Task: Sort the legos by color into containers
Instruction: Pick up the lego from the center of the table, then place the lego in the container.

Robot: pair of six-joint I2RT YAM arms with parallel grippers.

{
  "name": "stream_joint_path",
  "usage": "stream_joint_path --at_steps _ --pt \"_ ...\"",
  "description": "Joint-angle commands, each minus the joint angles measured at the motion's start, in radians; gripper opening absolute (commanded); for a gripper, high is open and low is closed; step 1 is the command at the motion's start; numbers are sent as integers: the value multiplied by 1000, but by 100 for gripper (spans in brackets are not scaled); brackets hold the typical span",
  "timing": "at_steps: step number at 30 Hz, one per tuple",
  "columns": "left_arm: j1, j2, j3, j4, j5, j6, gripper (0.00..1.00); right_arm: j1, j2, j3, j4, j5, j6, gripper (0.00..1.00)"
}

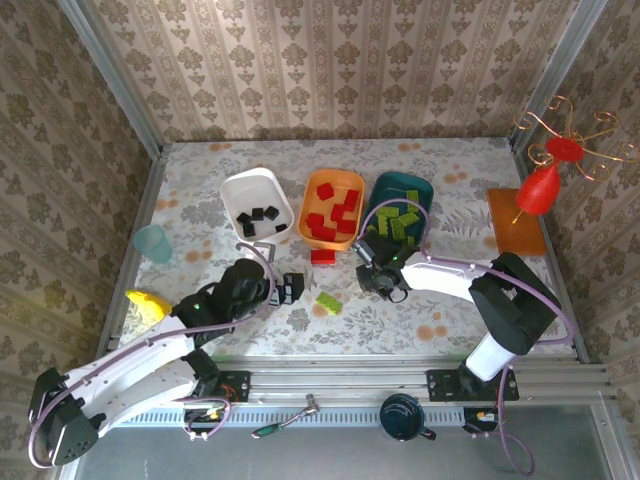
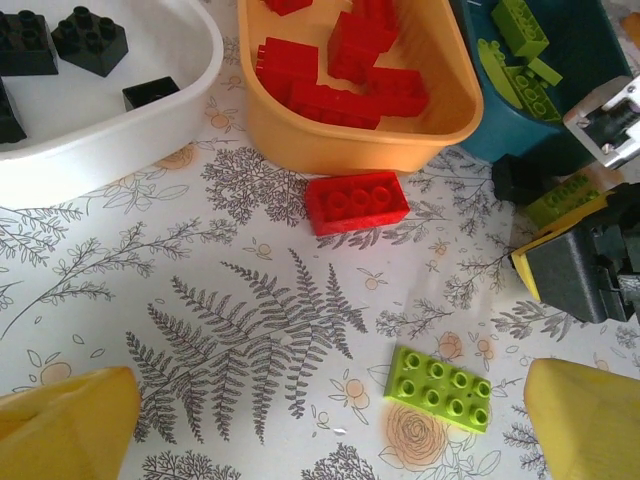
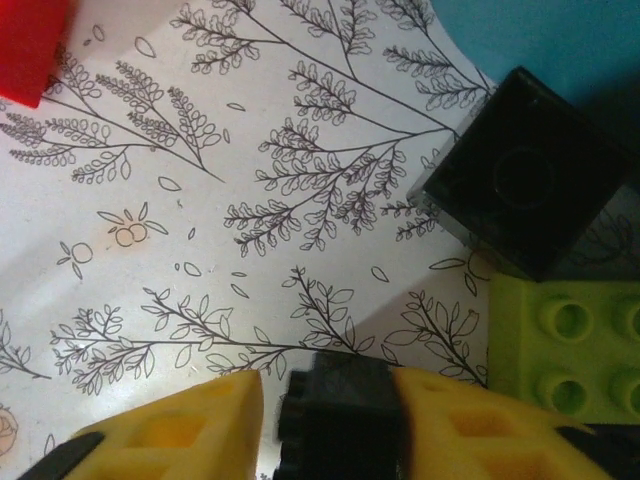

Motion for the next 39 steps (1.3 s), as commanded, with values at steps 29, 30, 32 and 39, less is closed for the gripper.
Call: stream_joint_path --at_steps 29,30,32,39 --pt "9 -272 49 -308 -65 -31 100 79 702 1174 118 -302 72 35" --pt "9 -272 52 -314 -67 -31 100 79 724 1213 98 -305 75 42" --pt "8 -274 57 -322 -65 -28 100 77 747 1265 71 -311 85 58" --pt "9 -259 53 -265 -3 6 100 62 532 1007 190 -268 71 77"
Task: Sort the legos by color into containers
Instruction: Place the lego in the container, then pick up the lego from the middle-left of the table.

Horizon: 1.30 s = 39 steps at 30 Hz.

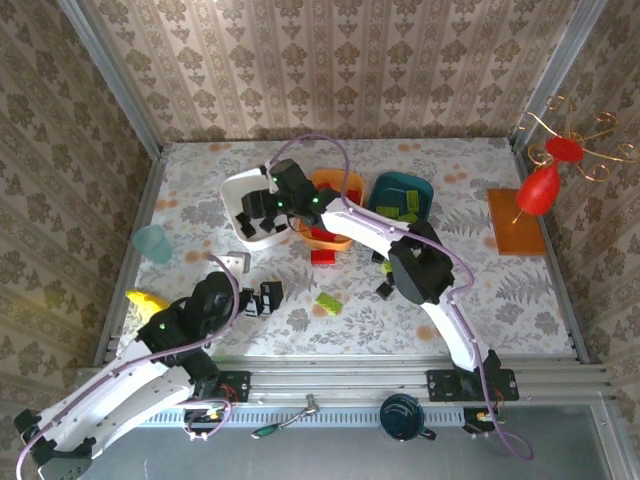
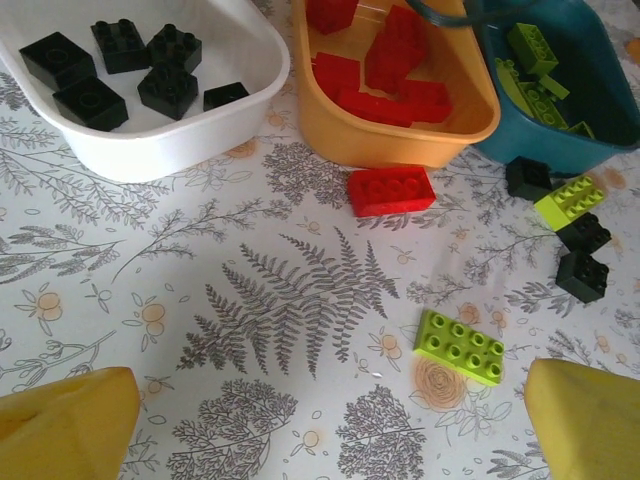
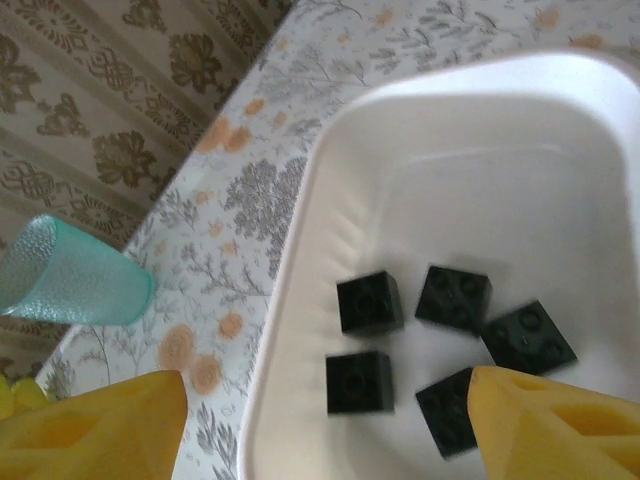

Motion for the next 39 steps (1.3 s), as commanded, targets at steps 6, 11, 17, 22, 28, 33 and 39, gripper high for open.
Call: stream_joint_path --at_steps 6,11,17,22,28,33,39 --pt "0 195 64 133 145 63 98 -46 -461 -539 173 90 -1 81" --pt "-68 422 128 223 148 99 93 -72 -748 -880 142 220 -7 82" --pt "-135 734 282 192 138 171 93 -165 -1077 -1163 11 294 15 83" --pt "-217 952 431 203 127 251 94 -204 -1345 -1310 -116 373 18 85" --pt "-281 1196 621 223 112 358 85 -265 -1601 -1386 -281 425 30 88" --pt "-302 1354 751 195 108 404 84 -291 -1715 -1382 -366 430 31 89" --pt "-313 1473 840 188 63 427 79 -292 -1758 -1370 -389 416 38 89"
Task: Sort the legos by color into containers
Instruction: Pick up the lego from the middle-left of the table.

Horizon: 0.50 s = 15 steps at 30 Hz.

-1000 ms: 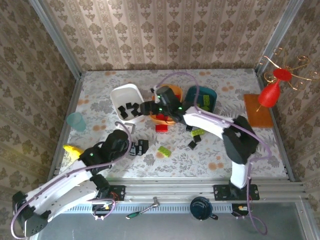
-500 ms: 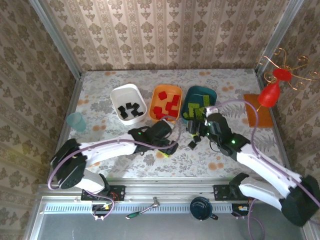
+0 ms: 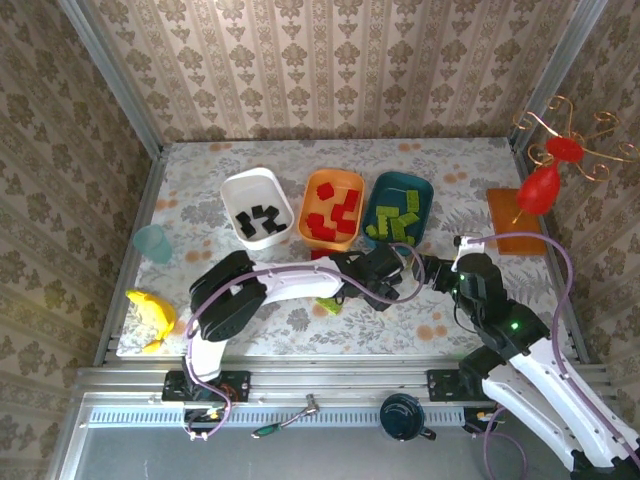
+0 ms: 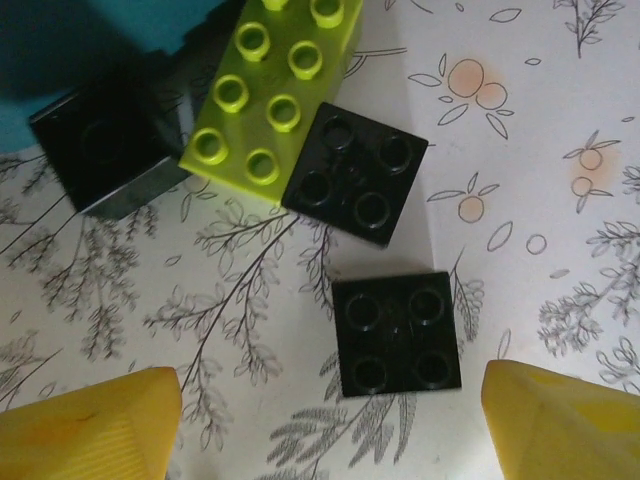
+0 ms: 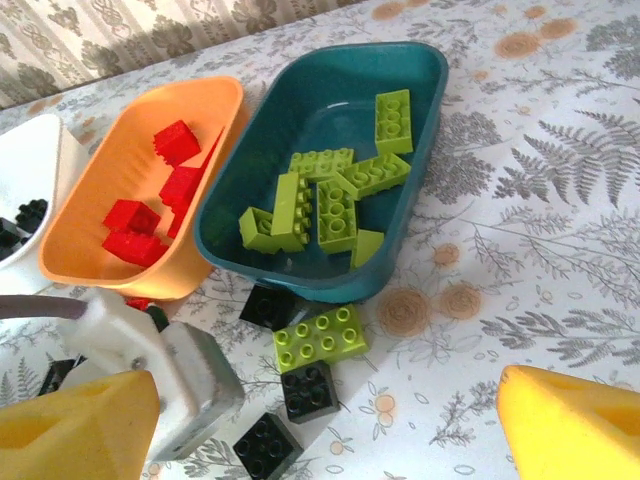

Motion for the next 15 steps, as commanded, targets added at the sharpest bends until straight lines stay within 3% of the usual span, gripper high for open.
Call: stream_joint_path --at_steps 1,15 --pt "-8 42 50 -26 -28 38 78 -3 -21 5 -47 17 15 89" --pt "-22 93 21 19 33 4 42 -4 -46 16 -42 46 25 90"
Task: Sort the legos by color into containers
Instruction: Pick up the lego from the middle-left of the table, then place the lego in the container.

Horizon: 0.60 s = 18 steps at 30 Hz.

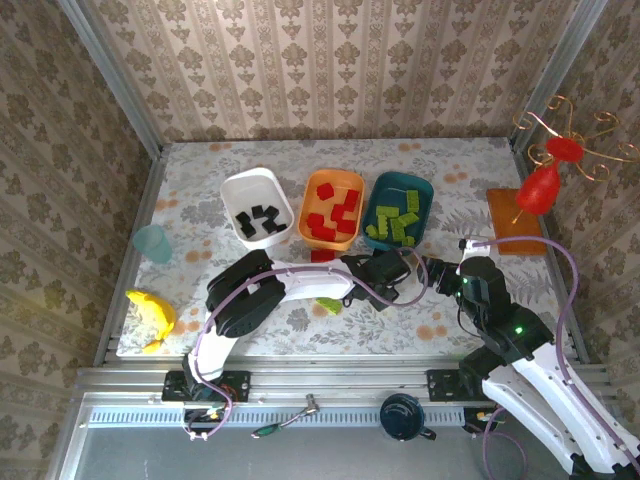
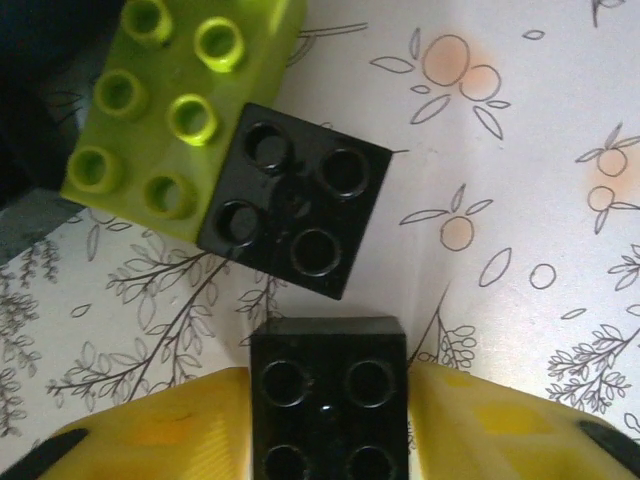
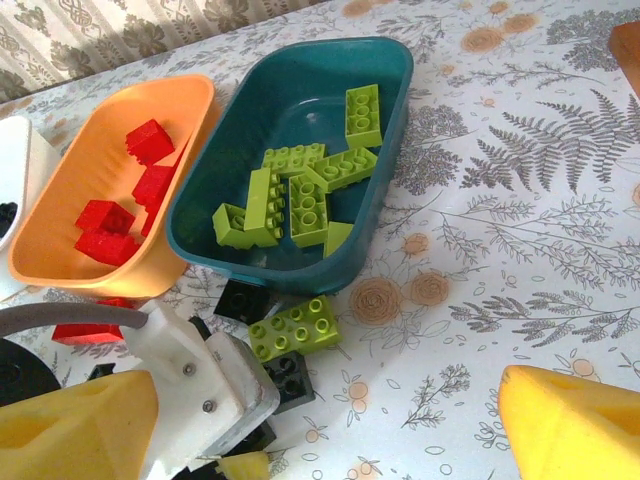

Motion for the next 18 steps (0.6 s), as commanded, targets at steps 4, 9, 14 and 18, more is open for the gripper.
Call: stream_joint_path --at_steps 4,9,14,18 --pt "-8 -63 -85 23 1 -42 34 0 -7 13 15 34 27 90" --pt "50 -274 -251 108 43 -125 30 0 -3 8 33 16 33 90" --pt "156 -563 -419 127 12 -173 30 0 45 -22 94 -81 23 90" --pt "316 -747 -509 56 -48 -181 29 2 111 -39 168 -203 10 90"
